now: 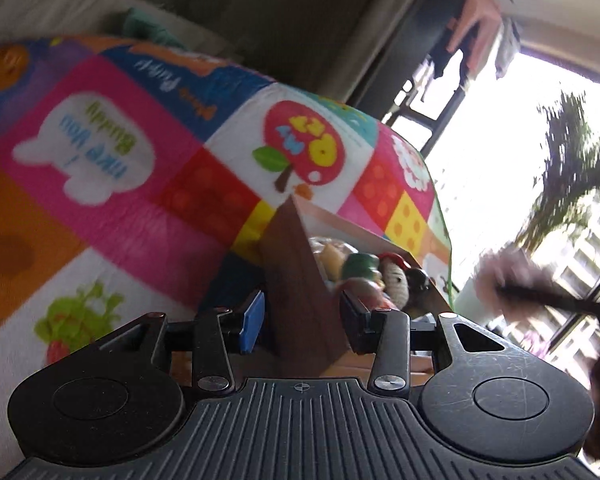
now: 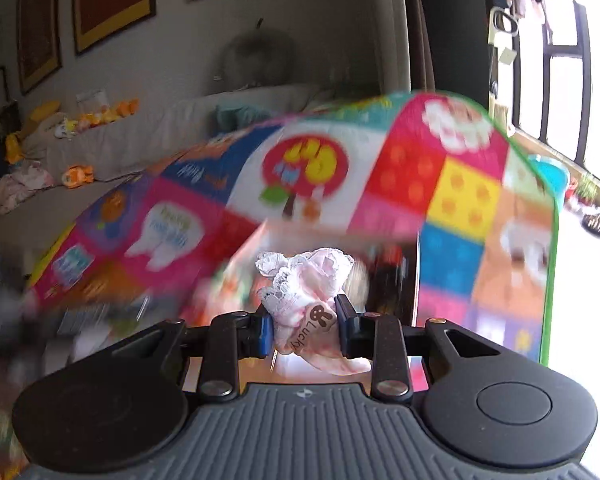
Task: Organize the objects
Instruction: 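Lower the owl into the pink box with the left gripper while the right carries the lace bundle, then lower the lace bundle into the pink box and open the right gripper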
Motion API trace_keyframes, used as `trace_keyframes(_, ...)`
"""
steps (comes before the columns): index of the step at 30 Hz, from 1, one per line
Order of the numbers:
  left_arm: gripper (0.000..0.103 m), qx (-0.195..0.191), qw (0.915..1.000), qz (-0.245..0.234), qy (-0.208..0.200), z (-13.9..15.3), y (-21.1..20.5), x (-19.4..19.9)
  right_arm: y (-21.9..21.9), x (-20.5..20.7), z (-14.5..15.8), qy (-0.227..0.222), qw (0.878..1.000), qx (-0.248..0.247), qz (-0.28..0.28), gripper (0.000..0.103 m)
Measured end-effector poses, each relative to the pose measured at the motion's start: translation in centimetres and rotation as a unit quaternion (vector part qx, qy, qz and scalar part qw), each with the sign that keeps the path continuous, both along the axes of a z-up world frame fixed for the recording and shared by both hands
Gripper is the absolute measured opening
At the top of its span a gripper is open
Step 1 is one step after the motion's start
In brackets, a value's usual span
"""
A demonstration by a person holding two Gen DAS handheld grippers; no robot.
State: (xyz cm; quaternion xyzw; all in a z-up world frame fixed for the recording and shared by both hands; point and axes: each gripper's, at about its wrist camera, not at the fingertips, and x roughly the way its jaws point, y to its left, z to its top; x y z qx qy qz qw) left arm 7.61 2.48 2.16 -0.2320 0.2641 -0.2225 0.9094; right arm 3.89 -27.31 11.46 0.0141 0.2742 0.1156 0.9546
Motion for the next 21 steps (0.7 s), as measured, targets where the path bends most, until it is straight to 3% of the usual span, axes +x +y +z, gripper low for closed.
trace_keyframes(4, 0.045, -0.045, 0.9989, 0.004, 0.008, -1.2, 2.0, 0.0, 1.7, 9.3, 1.1, 0.049, 0.999, -0.001, -0.019, 0.029)
trace_keyframes(5, 0.045, -0.055, 0.9984, 0.005, 0.010, -1.4, 2.4, 0.0, 2.2, 11.6, 0.7, 0.064, 0.998, 0.001, -0.026, 0.036)
trace_keyframes(6, 0.045, -0.066, 0.9977, 0.004, 0.015, -1.6, 2.9, 0.1, 2.3, 13.3, 0.2, 0.079, 0.996, 0.001, -0.033, 0.050)
trace_keyframes(7, 0.045, -0.078, 0.9967, 0.003, 0.021, -1.7, 3.2, 0.2, 2.6, 15.2, -0.6, 0.107, 0.994, 0.001, -0.036, 0.054)
trace_keyframes(9, 0.045, -0.099, 0.9947, 0.005, 0.028, -1.8, 4.0, 0.2, 2.9, 17.3, -1.6, 0.141, 0.989, 0.001, -0.051, 0.054)
trace_keyframes(13, 0.045, -0.133, 0.9903, 0.010, 0.039, -1.9, 5.0, 0.3, 3.5, 18.0, 0.5, 0.126, 0.991, -0.016, -0.049, 0.054)
trace_keyframes(15, 0.045, -0.146, 0.9880, 0.003, 0.050, -1.9, 5.1, 0.4, 4.2, 18.6, 0.7, 0.140, 0.989, -0.024, -0.036, 0.054)
trace_keyframes(18, 0.045, -0.152, 0.9872, -0.001, 0.050, -1.8, 5.2, 0.2, 4.3, 20.5, -1.2, 0.215, 0.976, 0.027, -0.038, 0.040)
trace_keyframes(21, 0.045, -0.155, 0.9870, 0.001, 0.042, -1.5, 5.4, 0.0, 4.6, 22.1, -4.5, 0.262, 0.963, 0.043, -0.057, 0.040)
